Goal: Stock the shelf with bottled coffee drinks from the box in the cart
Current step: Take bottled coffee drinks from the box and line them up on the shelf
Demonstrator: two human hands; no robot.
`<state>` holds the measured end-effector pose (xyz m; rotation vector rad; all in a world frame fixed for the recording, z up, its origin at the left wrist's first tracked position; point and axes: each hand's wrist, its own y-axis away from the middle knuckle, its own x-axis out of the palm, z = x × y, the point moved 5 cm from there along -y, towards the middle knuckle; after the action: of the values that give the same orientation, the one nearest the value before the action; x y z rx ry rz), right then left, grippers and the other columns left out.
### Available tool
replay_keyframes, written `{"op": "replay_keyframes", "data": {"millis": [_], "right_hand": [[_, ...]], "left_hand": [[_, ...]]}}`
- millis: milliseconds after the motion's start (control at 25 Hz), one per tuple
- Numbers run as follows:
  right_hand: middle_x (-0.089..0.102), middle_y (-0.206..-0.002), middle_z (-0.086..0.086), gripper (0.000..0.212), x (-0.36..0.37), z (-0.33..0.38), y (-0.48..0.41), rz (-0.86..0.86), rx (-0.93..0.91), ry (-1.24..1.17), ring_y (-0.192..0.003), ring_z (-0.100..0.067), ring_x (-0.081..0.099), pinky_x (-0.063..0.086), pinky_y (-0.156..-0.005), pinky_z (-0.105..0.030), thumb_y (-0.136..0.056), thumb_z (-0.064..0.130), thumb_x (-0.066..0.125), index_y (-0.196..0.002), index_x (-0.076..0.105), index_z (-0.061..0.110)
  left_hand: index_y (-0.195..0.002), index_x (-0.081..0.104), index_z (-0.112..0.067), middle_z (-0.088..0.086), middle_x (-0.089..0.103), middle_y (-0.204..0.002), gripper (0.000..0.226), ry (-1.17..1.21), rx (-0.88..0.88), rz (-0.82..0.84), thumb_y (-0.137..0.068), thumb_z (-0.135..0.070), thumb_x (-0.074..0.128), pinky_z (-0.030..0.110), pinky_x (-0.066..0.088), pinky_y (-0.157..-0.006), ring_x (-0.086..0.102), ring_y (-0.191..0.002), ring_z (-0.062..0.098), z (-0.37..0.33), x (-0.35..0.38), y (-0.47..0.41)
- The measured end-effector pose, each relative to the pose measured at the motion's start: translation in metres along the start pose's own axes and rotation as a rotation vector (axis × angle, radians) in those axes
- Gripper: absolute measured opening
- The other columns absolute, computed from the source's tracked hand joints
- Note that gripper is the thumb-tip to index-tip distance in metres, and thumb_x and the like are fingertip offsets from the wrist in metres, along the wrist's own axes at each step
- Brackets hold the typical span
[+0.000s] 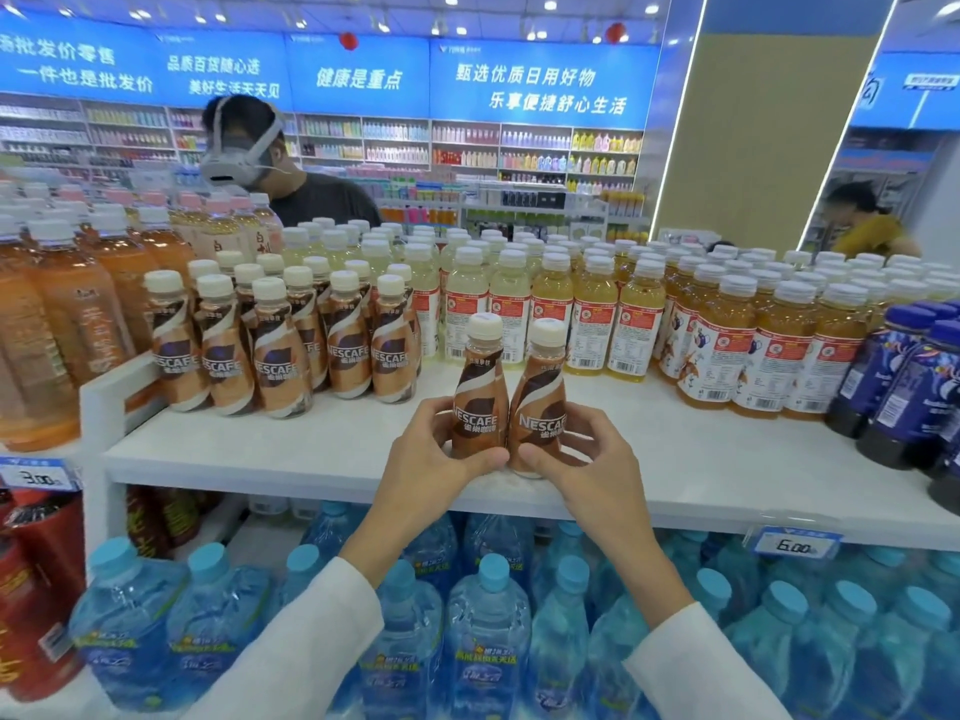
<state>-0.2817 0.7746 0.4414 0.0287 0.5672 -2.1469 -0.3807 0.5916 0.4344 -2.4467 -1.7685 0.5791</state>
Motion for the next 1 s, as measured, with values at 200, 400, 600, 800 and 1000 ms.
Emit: {"op": "replay_keyframes", "data": {"millis": [200,400,600,800,1000], "right_hand": [[0.07,-0.103,0.019,0.051,0.016,0.006,0.004,-0.063,0.01,0.019,-0.093,0.008,0.066,0.053,-0.075,-0.011,-0.067,0.032,0.094,-0.101,0.057,0.04],[0.067,-0.103,0.017,0.056,0.075,0.024,0.0,-0.037,0.007,0.045,-0.092,0.002,0.066,0.055,-0.08,-0.027,-0.063,0.039,0.094,-0.101,0.053,0.035],[0.06,-0.11,0.007,0.058,0.153,0.04,-0.017,0.024,-0.006,0.044,-0.098,-0.009,0.063,0.055,-0.085,-0.034,-0.067,0.038,0.092,-0.105,0.049,0.027],[0.053,-0.111,0.004,0.059,0.183,0.042,-0.031,0.034,-0.022,0.069,-0.096,-0.011,0.059,0.046,-0.074,-0.022,-0.071,0.039,0.088,-0.106,0.042,0.028],[0.052,-0.114,0.001,0.058,0.191,0.044,-0.039,0.043,-0.032,0.087,-0.098,-0.013,0.06,0.043,-0.071,-0.016,-0.074,0.034,0.088,-0.108,0.042,0.025]], "left_hand": [[-0.103,0.056,-0.044,-0.028,0.066,-0.1,0.057,-0.028,0.001,-0.132,-0.062,-0.036,0.096,0.0,0.046,-0.075,0.063,-0.092,-0.017,-0.002,-0.01,0.007],[-0.125,0.066,-0.027,-0.011,0.059,-0.118,0.067,-0.077,0.018,-0.279,-0.066,-0.034,0.095,0.013,0.049,-0.09,0.063,-0.104,-0.001,0.013,-0.06,0.008],[-0.122,0.07,-0.021,0.0,0.066,-0.117,0.057,-0.253,-0.001,-0.396,-0.071,-0.036,0.09,0.034,0.051,-0.099,0.063,-0.109,0.018,0.024,-0.122,-0.01],[-0.124,0.055,-0.018,0.0,0.066,-0.117,0.064,-0.185,-0.055,-0.497,-0.073,-0.032,0.091,0.039,0.054,-0.097,0.064,-0.108,0.018,0.036,-0.135,-0.023],[-0.121,0.058,-0.018,-0.004,0.057,-0.113,0.051,-0.257,-0.004,-0.586,-0.08,-0.032,0.086,0.026,0.045,-0.087,0.058,-0.104,0.015,0.039,-0.133,-0.027]]}}
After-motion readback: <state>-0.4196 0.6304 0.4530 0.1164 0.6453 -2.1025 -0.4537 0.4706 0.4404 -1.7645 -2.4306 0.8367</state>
